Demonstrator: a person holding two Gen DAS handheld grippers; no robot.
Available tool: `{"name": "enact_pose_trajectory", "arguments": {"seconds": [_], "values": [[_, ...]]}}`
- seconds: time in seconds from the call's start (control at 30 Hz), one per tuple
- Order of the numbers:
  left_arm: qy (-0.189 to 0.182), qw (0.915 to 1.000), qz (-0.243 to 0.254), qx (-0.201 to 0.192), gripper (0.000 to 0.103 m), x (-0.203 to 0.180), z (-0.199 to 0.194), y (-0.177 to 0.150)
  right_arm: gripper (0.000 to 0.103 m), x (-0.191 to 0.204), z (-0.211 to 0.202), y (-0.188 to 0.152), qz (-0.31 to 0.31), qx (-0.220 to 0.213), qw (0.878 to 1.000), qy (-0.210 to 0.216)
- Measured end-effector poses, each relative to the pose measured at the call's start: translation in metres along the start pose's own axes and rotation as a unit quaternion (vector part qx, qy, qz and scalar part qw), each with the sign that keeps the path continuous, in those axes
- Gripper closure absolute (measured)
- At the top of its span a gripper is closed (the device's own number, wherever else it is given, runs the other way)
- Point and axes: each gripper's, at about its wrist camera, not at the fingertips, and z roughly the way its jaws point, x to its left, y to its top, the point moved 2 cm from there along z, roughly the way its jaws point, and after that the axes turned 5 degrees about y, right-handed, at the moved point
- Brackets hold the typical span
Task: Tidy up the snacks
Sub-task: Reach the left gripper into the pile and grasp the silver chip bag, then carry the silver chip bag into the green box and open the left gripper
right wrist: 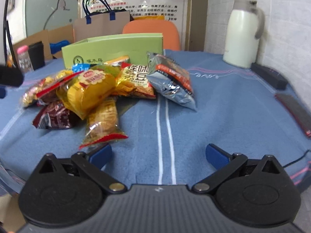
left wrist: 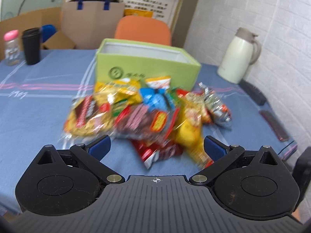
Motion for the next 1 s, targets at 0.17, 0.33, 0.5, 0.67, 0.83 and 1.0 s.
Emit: {"name": "enact_pose_trajectory", "arguments": {"seconds": [0.17,0.33,0.5,0.67,0.83,1.0], "values": [[-0.050,0.9979,0.025,0.032,0.012,-0.034,0.041,0.038,0.000,-0.009,-0.001,0.007,-0.007,0.013,0.999,0.035],[-0.116,0.9906,0.036,0.064,0.012,-0.076,0.089,0.081,0.000,-0.038,-0.004,0.054,0.007,-0.034,0.994,0.102],[-0.117,0.9855,0.044,0.115,0.017,-0.100,0.141,0.092,0.000,-0.050,0.043,0.076,-0.028,-0.004,0.991,0.128],[-0.119,0.9805,0.040,0.151,0.024,-0.103,0.172,0.086,0.001,-0.062,0.075,0.082,-0.026,0.026,0.989,0.144],[-0.151,0.9744,0.040,0.162,0.057,-0.106,0.182,0.081,0.011,-0.056,0.085,0.081,-0.026,0.035,0.984,0.175],[-0.188,0.9678,0.033,0.164,0.080,-0.097,0.172,0.078,0.026,-0.039,0.055,0.084,-0.049,0.013,0.989,0.139]]}}
